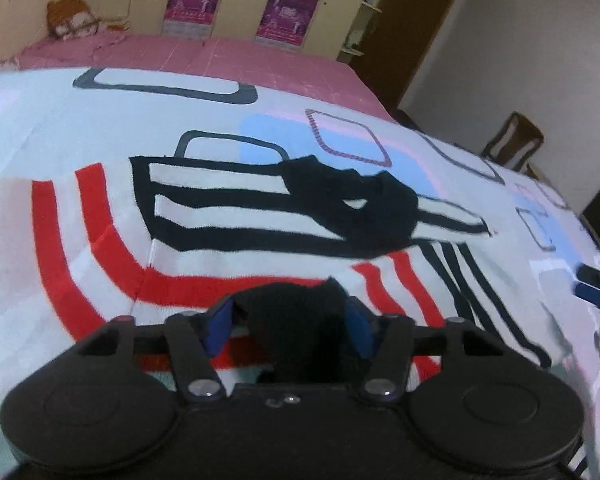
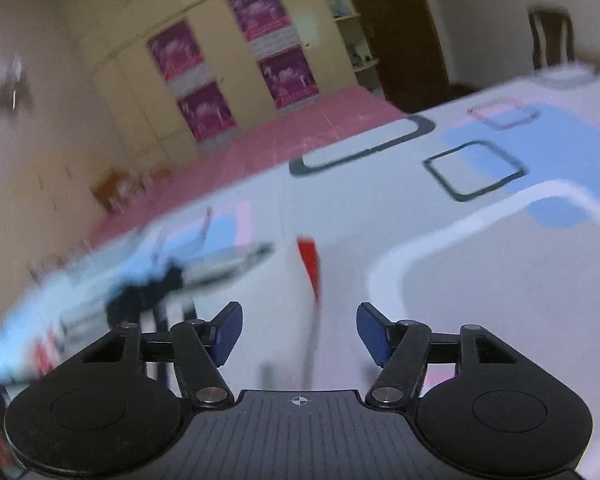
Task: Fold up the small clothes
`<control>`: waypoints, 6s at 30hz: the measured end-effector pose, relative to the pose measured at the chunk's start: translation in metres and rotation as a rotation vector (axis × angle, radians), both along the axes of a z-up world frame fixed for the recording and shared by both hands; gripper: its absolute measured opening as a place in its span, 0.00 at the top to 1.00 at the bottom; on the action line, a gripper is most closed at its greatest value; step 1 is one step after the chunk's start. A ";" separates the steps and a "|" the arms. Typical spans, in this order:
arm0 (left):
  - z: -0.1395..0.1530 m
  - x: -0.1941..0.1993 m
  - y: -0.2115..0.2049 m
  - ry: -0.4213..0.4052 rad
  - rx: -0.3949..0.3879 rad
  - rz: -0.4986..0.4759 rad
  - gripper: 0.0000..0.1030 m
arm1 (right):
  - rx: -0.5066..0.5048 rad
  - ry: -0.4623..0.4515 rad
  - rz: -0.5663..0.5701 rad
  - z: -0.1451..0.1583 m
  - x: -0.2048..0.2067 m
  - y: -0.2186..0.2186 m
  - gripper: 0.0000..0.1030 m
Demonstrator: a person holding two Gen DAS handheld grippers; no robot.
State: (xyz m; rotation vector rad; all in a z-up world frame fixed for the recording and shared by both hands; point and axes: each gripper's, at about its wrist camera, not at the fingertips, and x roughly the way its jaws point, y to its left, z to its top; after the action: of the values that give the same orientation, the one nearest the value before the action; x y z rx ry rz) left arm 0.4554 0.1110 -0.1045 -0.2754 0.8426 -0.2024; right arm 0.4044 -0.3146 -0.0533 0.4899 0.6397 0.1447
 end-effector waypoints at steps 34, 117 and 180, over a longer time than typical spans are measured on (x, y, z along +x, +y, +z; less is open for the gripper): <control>-0.003 0.024 -0.111 -0.105 0.179 -0.162 0.45 | -0.304 -0.031 0.391 -0.029 0.071 0.082 0.75; -0.039 -0.196 0.342 -0.236 -0.571 1.072 0.94 | -0.227 0.143 0.150 -0.002 -0.034 0.172 0.49; 0.007 -0.104 0.089 -0.060 0.201 0.135 0.57 | 0.122 0.238 0.176 -0.029 0.012 0.154 0.68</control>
State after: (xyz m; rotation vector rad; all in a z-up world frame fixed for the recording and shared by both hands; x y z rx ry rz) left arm 0.3517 0.1999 -0.0978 -0.1369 0.7751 0.0008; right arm 0.4160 -0.1607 -0.0826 0.5736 0.9116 0.2964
